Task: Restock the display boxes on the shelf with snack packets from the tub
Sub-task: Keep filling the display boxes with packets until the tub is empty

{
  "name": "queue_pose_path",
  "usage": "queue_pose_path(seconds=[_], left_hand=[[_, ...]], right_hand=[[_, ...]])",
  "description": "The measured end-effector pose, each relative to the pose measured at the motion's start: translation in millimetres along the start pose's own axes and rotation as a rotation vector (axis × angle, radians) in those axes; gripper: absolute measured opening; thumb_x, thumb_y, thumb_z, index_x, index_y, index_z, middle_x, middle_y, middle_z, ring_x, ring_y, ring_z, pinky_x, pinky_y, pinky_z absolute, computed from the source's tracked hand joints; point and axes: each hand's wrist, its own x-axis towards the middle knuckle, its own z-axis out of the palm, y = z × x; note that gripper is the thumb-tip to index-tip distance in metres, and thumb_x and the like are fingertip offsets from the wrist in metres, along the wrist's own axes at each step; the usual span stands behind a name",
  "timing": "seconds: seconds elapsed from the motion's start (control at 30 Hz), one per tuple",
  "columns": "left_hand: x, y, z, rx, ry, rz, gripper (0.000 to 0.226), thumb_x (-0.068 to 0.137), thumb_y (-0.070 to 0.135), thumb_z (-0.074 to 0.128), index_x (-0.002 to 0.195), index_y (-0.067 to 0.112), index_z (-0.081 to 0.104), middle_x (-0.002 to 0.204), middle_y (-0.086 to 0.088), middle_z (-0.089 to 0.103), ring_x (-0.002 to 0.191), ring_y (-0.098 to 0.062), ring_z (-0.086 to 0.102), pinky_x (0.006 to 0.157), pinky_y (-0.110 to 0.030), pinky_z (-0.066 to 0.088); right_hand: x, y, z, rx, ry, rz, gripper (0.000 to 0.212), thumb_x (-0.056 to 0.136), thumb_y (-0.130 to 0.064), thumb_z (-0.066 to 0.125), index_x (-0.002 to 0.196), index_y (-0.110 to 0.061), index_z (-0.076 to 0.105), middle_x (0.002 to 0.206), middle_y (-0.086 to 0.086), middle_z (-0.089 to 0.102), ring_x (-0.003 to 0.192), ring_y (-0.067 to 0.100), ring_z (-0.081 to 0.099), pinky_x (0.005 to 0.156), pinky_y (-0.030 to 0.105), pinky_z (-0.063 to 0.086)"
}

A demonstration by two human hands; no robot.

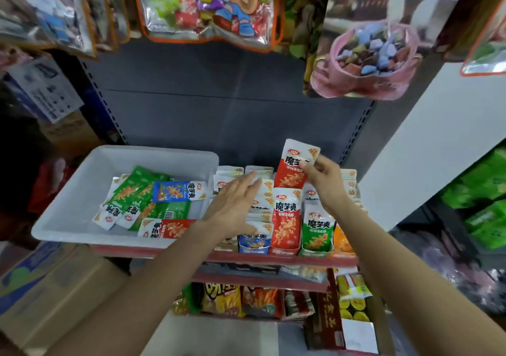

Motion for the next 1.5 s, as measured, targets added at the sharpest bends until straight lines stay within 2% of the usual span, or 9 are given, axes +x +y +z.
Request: queue_pose_path(seconds=[0.17,0.47,0.67,0.87,0.97,1.07,1.27,1.4,1.5], left_hand=[[3.9,4.6,0.1,0.014,-0.004,-0.054,0.111,0.077,0.044,0.070,0.150,0.016,-0.008,0.159,0.001,-0.007,0.146,-0.017,-0.006,0.115,-0.031,-0.002],[10.4,11.1,-2.2,-0.015,0.052,-0.092,0.104,0.076,0.035,0.074,0.150,0.017,0.005,0.149,0.000,0.015,0.137,-0.018,0.016,0.112,-0.032,0.021],[11.8,11.6,-1.9,-0.027,0.064,-0.090,0.095,0.075,0.036,0.075,0.148,0.021,0.016,0.146,0.000,0.022,0.135,-0.018,0.019,0.111,-0.034,0.023],[10.0,9.6,-0.7,-0.018,0.064,-0.081,0.098,0.077,0.038,0.074,0.149,0.017,0.011,0.150,-0.001,0.016,0.138,-0.018,0.015,0.113,-0.034,0.020],[9.6,9.8,0.9,-0.022,0.060,-0.080,0.099,0.077,0.037,0.073,0.150,0.017,0.008,0.151,-0.001,0.014,0.139,-0.018,0.013,0.113,-0.033,0.018],[9.4,9.4,1.4,-0.026,0.061,-0.076,0.100,0.077,0.037,0.073,0.150,0.016,0.007,0.151,-0.001,0.013,0.139,-0.018,0.012,0.113,-0.033,0.018],[3.6,2.0,8.6,-0.081,0.070,-0.022,0.100,0.077,0.040,0.072,0.150,0.020,0.008,0.154,0.004,0.009,0.142,-0.014,0.005,0.115,-0.029,0.010],[-11.2,-13.5,9.0,-0.246,0.220,0.034,0.083,0.077,0.042,0.069,0.146,0.029,0.025,0.151,0.012,0.019,0.139,-0.006,0.011,0.112,-0.024,0.008],[-32.8,-39.4,10.3,-0.331,0.368,-0.044,0.057,0.084,0.030,0.064,0.137,0.024,0.043,0.141,0.007,0.040,0.131,-0.009,0.030,0.112,-0.029,0.023]], right_hand=[[13.5,0.5,-3.9,0.007,-0.040,0.068,0.011,0.092,-0.006,0.056,0.097,-0.014,0.062,0.093,0.001,0.069,0.081,0.011,0.069,0.072,0.030,0.057],[27.5,0.1,-5.0,-0.185,-0.077,0.020,0.013,0.092,-0.010,0.058,0.104,-0.016,0.057,0.108,0.008,0.068,0.098,0.022,0.066,0.084,0.042,0.055],[22.6,21.1,-4.0,-0.389,-0.152,0.187,0.020,0.088,0.001,0.059,0.108,-0.001,0.063,0.110,0.014,0.067,0.097,0.027,0.066,0.085,0.041,0.054],[17.6,21.5,-5.8,-0.551,-0.130,0.033,0.040,0.089,-0.001,0.058,0.126,-0.012,0.050,0.112,0.006,0.062,0.100,0.022,0.062,0.080,0.033,0.054],[16.9,22.3,-7.3,-0.781,-0.135,-0.081,0.027,0.095,-0.008,0.050,0.120,-0.011,0.059,0.113,0.011,0.063,0.097,0.026,0.061,0.079,0.027,0.045],[17.2,28.2,-5.3,-0.948,-0.216,-0.071,0.024,0.096,-0.013,0.048,0.106,-0.008,0.069,0.118,0.013,0.060,0.101,0.027,0.059,0.080,0.023,0.038],[9.0,16.1,5.8,-0.992,-0.242,-0.099,0.029,0.098,-0.019,0.046,0.117,-0.008,0.064,0.124,0.011,0.057,0.109,0.025,0.056,0.089,0.025,0.041],[-2.1,-7.0,34.3,-0.918,-0.271,-0.246,0.029,0.097,-0.013,0.046,0.122,-0.011,0.061,0.121,0.009,0.056,0.111,0.022,0.054,0.086,0.018,0.035],[-9.7,-24.0,72.6,-0.831,-0.394,-0.306,0.028,0.096,-0.011,0.048,0.121,-0.012,0.062,0.116,0.006,0.057,0.104,0.018,0.057,0.082,0.012,0.034]])
